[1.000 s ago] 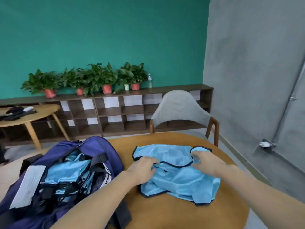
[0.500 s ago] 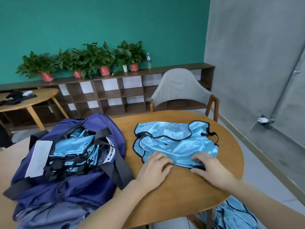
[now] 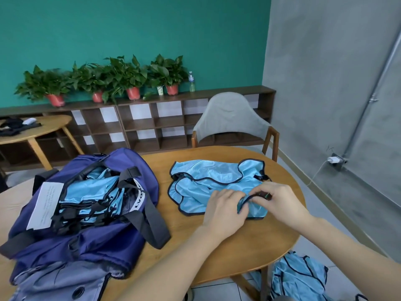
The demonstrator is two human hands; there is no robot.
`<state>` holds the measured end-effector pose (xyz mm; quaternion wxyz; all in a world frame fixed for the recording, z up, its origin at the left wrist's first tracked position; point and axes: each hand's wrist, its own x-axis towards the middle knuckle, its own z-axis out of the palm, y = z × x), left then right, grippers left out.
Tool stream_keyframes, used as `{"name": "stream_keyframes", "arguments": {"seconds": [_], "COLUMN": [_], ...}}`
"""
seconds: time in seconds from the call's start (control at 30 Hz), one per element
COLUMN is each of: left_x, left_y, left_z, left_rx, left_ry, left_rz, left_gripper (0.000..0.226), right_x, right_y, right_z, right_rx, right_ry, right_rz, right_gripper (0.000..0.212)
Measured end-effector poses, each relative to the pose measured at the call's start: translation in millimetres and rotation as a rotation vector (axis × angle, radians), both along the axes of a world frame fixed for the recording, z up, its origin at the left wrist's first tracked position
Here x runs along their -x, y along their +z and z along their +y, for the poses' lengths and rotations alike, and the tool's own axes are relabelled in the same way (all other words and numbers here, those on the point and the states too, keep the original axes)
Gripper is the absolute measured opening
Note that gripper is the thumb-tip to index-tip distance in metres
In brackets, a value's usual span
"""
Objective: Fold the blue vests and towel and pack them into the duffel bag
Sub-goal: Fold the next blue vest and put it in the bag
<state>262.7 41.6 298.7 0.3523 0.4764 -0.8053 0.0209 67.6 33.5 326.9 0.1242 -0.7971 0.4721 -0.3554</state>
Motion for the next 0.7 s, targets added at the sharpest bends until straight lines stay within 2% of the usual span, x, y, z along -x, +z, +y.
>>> {"name": "stream_keyframes", "arguments": {"seconds": [0.07,0.17,0.3,0.4,0.7], "left_x": [-2,-18,-45,-69,-113], "left_y": [7,19,29,36,104], "left_z": [-3,-10,-19,-28,-58], "left_rx": [0.025,0.02,-0.172,-0.223,-0.038], "left_ry": [0.022,0.087,0.076,0.069,0.194], "left_rz": [0.055,0.116,0.13,0.075,0.115], "left_gripper": [0.015,0.015,0.017,0.021,0.019], "right_x": [7,20,34,40,57], "right_y": [10,23,39,51,97], "right_z": [-2,-7,-14,-22,-43], "right_rx": [0.05,0.055,-0.025,-0.045,0.013], "right_ry": [-0.019,-0.067,-0.118,-0.147,-0.223], "right_rz": [0.01,-0.006,-0.042,-0.012,-0.091], "right_gripper": [0.011,0.012,0.009,0.01,0.011]}}
